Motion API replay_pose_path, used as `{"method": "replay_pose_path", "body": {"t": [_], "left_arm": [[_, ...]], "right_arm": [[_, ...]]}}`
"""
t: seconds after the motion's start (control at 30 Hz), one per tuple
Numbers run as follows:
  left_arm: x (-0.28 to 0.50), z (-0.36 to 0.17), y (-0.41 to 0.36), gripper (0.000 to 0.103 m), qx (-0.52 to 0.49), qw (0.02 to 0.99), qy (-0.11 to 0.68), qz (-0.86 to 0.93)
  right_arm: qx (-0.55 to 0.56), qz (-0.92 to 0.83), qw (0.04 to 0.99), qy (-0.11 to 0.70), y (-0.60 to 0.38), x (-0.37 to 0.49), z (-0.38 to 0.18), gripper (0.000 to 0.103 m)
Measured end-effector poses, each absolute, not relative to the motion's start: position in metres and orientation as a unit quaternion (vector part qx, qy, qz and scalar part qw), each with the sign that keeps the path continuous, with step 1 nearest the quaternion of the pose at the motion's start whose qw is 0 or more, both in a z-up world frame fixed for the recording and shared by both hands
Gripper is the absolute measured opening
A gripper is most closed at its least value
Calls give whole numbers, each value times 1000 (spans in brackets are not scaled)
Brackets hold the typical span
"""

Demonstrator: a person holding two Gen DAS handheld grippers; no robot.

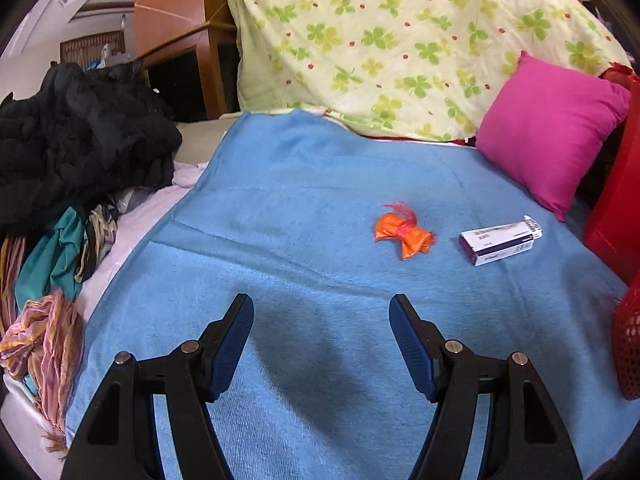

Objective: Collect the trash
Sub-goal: 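Move both open tools back over the orange ribbon and white box, then grasp the orange ribbon with the left tool while the right tool grasps the white medicine box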

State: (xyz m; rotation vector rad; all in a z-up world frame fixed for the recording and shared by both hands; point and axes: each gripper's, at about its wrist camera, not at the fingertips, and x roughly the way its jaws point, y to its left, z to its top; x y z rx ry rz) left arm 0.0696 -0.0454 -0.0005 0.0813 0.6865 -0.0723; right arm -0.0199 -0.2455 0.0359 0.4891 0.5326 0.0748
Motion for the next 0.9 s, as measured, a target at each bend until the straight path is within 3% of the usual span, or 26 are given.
{"method": "replay_pose_path", "body": {"t": [0.6,0.9], "left_arm": [[113,-20,-12,71,-16,918,395,-14],[131,-24,-18,71,-28,915,402,-1]], "right_arm": [[413,-78,814,400,-306,168,-69,72],[351,-131,839,395,-291,202,-65,72]]}}
